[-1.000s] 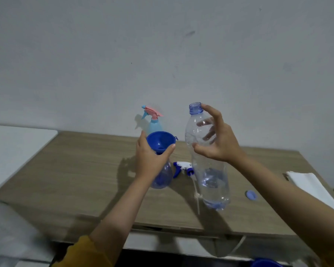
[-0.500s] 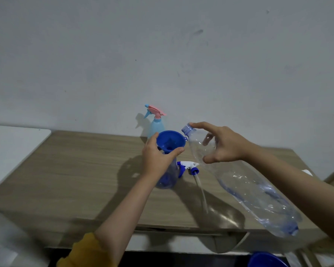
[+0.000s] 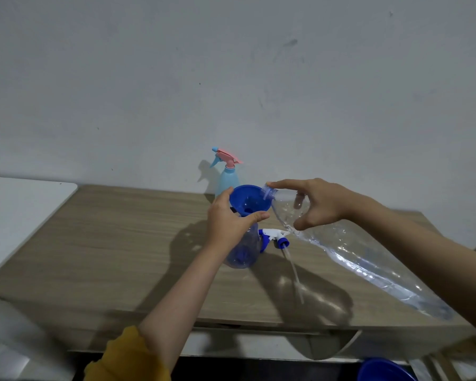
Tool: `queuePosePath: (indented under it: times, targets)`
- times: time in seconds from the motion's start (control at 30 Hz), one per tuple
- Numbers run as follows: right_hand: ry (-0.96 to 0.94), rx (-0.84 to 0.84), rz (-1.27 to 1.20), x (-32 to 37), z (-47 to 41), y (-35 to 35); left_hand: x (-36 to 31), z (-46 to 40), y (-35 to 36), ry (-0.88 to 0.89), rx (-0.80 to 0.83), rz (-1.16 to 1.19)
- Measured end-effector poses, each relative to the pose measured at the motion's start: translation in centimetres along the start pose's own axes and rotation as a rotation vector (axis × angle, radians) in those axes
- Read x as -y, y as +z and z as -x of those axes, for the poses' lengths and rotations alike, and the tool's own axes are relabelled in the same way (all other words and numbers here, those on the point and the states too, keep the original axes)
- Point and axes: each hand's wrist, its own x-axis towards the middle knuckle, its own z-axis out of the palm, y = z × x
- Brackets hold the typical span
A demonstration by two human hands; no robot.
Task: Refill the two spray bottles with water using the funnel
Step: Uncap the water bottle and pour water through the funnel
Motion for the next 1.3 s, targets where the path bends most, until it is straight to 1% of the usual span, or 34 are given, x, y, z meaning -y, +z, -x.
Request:
queuePosePath:
  times: [0.33,0.73,1.07,1.3]
  targets:
    - [0.012,0.062,0.069,0.7,0.2,-0.3,0.2,-0.1,0.2,0.008,-0.005,-0.044]
    - [-0.013,0.093,0.116,2.1,0.8,-1.7,0.2,-0.3,0.2,0.006,-0.002,-0.069]
    - [-0.035,0.124,0.167,2.2,1.3,-2.1,0.4,-0.5,0.6,-0.02,0.003,-0.092]
    - [-0.043,0.114,0.168,1.9,1.1,-2.0,0.4,-0.5,0.6,-0.009,-0.002,-0.089]
